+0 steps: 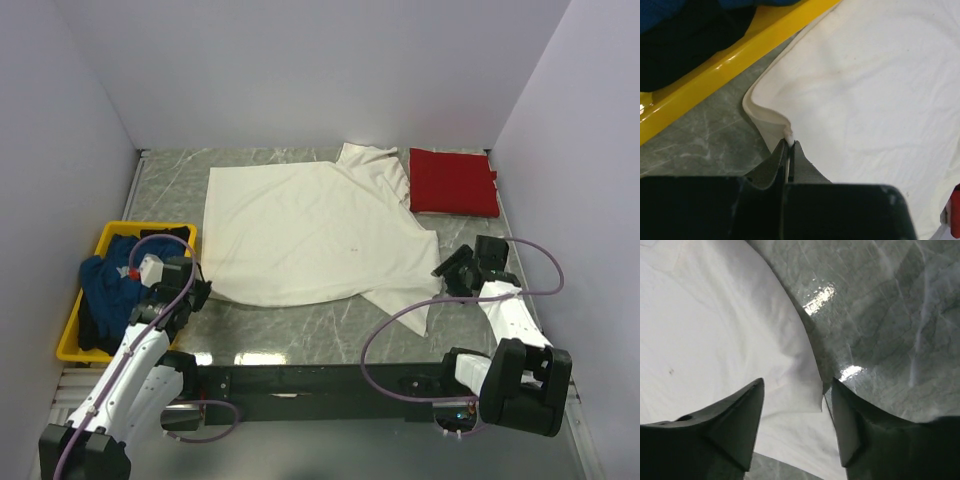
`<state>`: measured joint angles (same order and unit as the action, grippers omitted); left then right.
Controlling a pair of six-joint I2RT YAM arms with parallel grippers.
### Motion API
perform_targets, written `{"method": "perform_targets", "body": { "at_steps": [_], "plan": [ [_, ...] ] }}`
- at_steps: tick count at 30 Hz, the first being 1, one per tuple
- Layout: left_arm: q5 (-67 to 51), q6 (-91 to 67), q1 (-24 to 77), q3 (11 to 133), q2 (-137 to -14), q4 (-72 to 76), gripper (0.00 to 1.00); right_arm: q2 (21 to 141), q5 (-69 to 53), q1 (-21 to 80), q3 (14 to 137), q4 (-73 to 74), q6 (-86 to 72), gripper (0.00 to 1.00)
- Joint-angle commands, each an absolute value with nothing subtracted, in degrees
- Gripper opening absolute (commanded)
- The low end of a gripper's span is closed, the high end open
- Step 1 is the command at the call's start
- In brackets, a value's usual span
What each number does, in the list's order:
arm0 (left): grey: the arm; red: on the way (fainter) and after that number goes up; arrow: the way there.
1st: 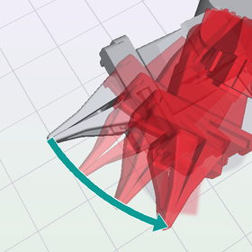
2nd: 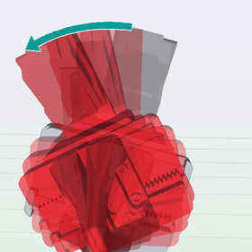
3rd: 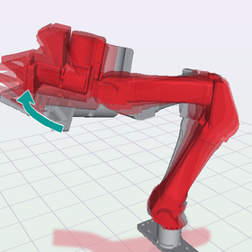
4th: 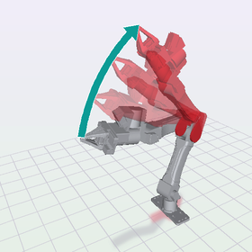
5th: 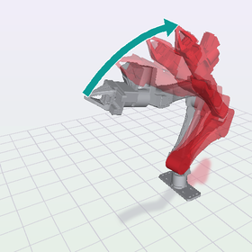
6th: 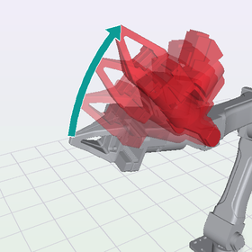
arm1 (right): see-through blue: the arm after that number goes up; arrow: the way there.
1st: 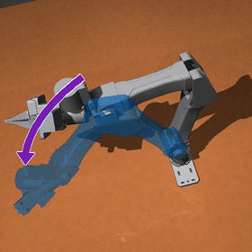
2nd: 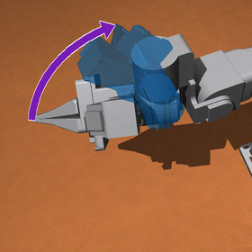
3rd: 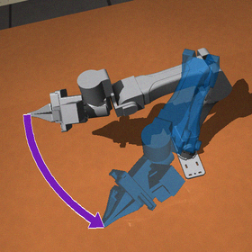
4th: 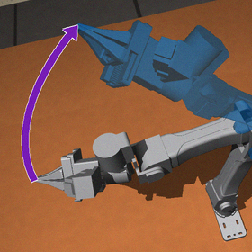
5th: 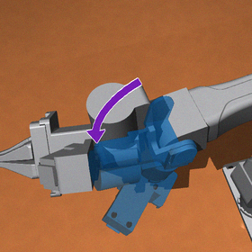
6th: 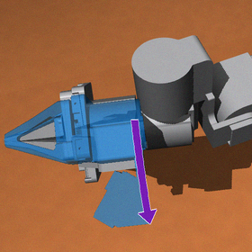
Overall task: Fold and stack the t-shirts
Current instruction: Flatten the tshirt out, then fold the tshirt
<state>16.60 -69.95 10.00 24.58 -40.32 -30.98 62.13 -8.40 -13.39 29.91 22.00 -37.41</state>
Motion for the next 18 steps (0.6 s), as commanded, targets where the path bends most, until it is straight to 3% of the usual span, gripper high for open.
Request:
{"method": "perform_targets", "body": {
  "at_steps": [1,5,10,18],
  "plan": [
    [19.1,-73.0,10.5,23.3,-39.9,-30.6,0.01,61.8,-9.1,-13.8,30.3,23.5,-34.6,0.70],
    [19.8,-73.7,10.7,22.9,-39.9,-30.1,0.01,59.2,-13.6,-12.8,29.0,26.9,-36.0,0.75],
    [19.9,-75.1,10.8,21.7,-39.8,-28.7,0.01,55.1,-6.0,-5.5,28.4,34.7,-43.5,0.76],
    [19.5,-76.1,11.0,21.2,-41.0,-26.9,0.01,46.0,-4.8,-1.4,26.3,45.9,-49.1,0.72]
  ]
}}
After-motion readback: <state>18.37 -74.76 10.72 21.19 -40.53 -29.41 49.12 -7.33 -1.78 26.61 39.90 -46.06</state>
